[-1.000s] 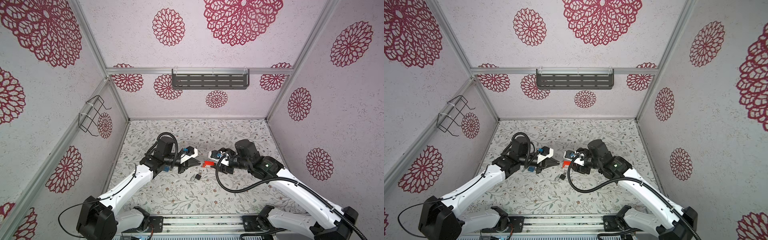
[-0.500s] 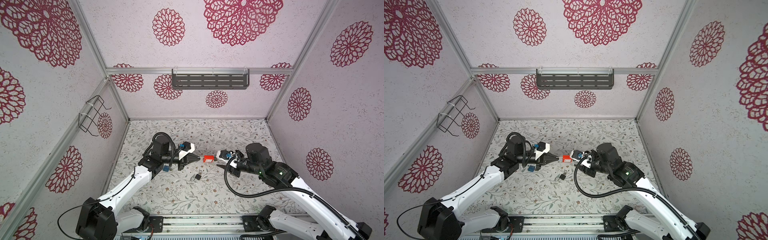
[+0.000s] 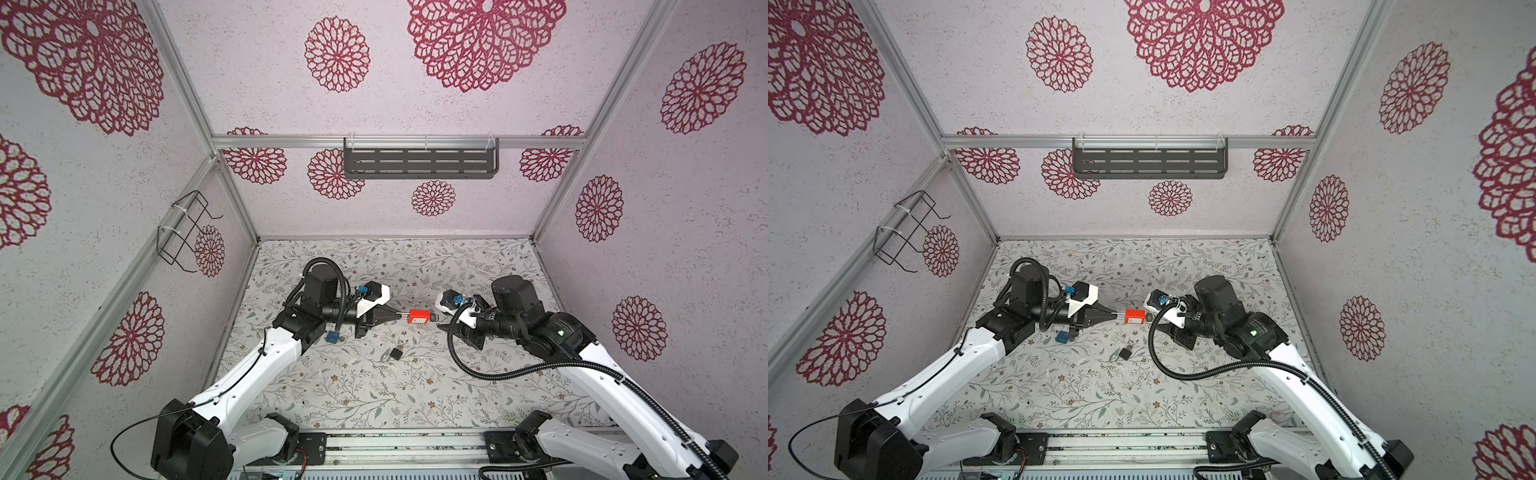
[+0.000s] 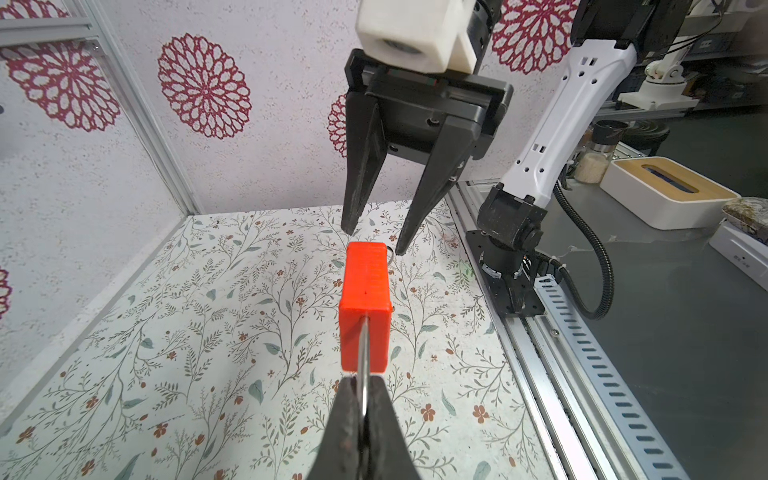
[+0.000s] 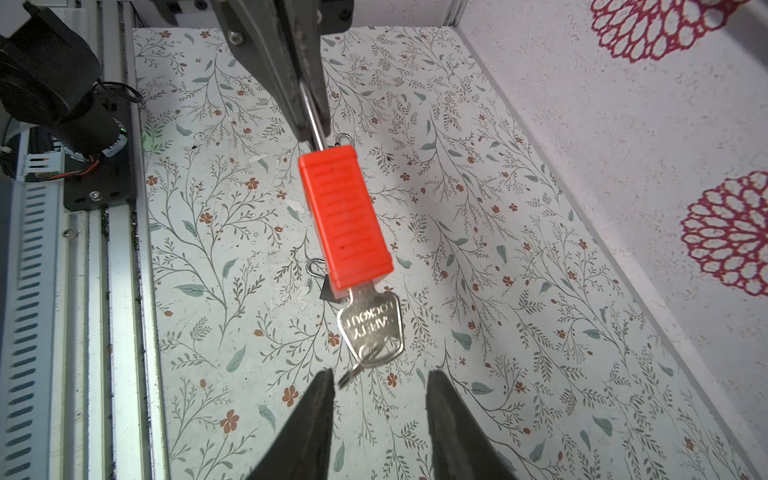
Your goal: Lock with the key
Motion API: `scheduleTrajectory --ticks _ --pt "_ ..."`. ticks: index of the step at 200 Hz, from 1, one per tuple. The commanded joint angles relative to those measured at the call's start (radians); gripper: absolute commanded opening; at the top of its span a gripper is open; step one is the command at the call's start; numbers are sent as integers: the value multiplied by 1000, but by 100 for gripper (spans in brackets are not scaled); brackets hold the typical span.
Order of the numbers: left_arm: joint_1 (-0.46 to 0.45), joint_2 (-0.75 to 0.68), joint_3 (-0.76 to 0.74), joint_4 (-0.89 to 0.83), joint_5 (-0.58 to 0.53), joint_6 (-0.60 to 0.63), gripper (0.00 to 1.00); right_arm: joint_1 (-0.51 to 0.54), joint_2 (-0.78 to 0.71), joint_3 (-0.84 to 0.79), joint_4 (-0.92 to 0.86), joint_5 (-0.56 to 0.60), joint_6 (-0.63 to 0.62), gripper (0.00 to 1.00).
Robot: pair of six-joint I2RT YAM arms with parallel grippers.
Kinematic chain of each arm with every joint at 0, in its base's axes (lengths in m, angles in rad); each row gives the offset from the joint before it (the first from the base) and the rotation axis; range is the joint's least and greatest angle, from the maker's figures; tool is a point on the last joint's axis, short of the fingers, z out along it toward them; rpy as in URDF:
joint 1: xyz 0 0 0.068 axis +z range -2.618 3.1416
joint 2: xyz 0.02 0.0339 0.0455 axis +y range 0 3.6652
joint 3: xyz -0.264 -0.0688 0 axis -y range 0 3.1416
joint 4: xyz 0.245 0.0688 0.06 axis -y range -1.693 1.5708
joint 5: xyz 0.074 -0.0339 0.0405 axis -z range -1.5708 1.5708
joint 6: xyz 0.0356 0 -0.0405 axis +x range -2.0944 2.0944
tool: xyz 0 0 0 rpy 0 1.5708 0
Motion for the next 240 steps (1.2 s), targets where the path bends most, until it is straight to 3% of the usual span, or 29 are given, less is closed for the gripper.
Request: scheduleTrajectory --ticks 1,96,137,240 --pt "5 -3 25 -26 33 36 0 -10 18 53 -42 -60 -7 38" --pt "5 10 41 -60 46 75 0 -11 107 90 -53 -132 -19 34" --pt "3 16 47 -59 55 77 0 -11 148 109 -80 -161 -26 28" --pt "4 33 30 3 72 9 0 -11 59 28 56 -111 -41 19"
